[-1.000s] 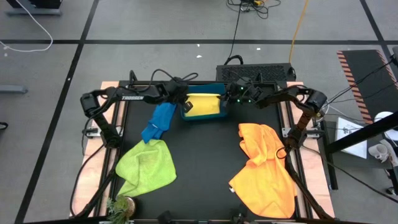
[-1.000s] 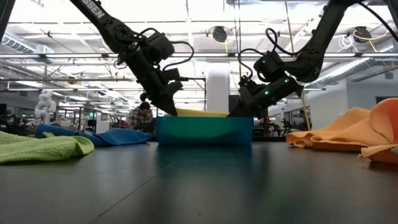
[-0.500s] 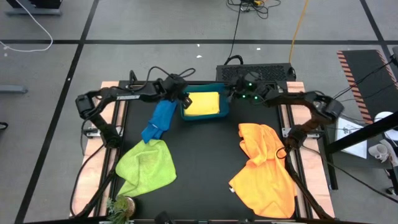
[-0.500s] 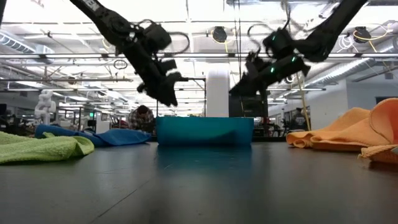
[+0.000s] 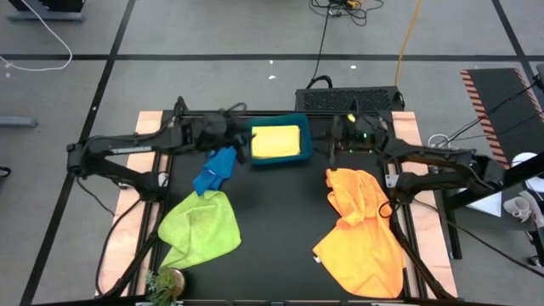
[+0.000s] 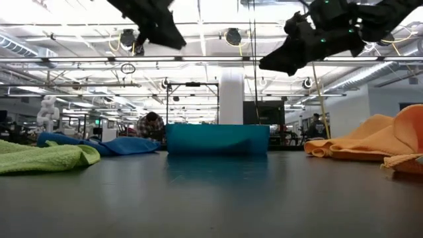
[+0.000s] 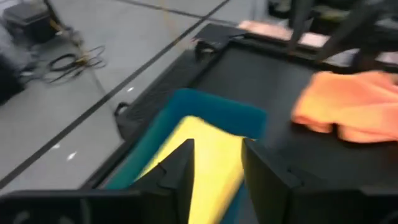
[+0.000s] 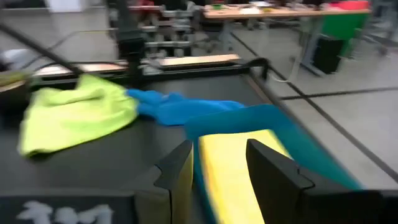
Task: Fold microfiber towels
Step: Fold the top orange microfiber cloth
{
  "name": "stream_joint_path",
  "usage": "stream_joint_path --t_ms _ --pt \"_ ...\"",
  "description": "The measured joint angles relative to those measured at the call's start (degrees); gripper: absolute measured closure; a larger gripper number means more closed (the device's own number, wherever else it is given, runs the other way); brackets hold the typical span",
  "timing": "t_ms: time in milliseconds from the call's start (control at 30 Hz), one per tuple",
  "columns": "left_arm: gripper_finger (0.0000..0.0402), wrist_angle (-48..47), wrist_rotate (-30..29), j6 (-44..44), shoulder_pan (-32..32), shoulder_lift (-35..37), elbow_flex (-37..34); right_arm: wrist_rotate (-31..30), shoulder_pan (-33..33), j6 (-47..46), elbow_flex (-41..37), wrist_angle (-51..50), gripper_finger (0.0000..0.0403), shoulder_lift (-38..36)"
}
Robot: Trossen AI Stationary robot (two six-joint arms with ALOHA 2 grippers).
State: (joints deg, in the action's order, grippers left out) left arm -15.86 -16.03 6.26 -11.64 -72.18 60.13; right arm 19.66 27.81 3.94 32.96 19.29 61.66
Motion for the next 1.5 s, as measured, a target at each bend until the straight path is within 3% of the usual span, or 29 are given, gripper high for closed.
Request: stream_joint_path --t_ms 133,300,467,633,967,1200,1500 --pt "0.0308 6.0 -2.2 2.2 8.4 0.4 -5.6 -0.1 -5.4 -2.2 -6.3 8.0 0.0260 -0.5" --pt "0.0334 26.9 -6.8 1.7 16.7 -1.8 -16.5 -2.9 -11.0 -4.3 -14.2 20.8 0.0260 0.1" --pt "0.0353 41.9 -8.4 2.9 20.1 -2.9 -23.7 -6.9 -14.7 -4.8 -19.3 27.3 0.0260 0.1" --pt "0.0369 50.4 -11.9 2.0 20.2 -5.0 -28.8 -12.0 -16.4 -4.6 -21.6 32.8 0.0260 0.5" --pt "0.0391 53.3 -13.3 1.5 14.5 -7.5 -31.2 -18.3 -16.2 -0.9 -21.7 36.9 0.0260 0.7" --pt "0.0396 53.4 -10.4 1.9 12.3 -7.5 -31.2 -18.2 -16.2 1.1 -21.6 37.0 0.0260 0.7" --pt "0.0376 53.4 -9.0 2.2 10.6 -7.5 -31.2 -18.2 -16.2 -2.9 -21.6 34.0 0.0260 0.8"
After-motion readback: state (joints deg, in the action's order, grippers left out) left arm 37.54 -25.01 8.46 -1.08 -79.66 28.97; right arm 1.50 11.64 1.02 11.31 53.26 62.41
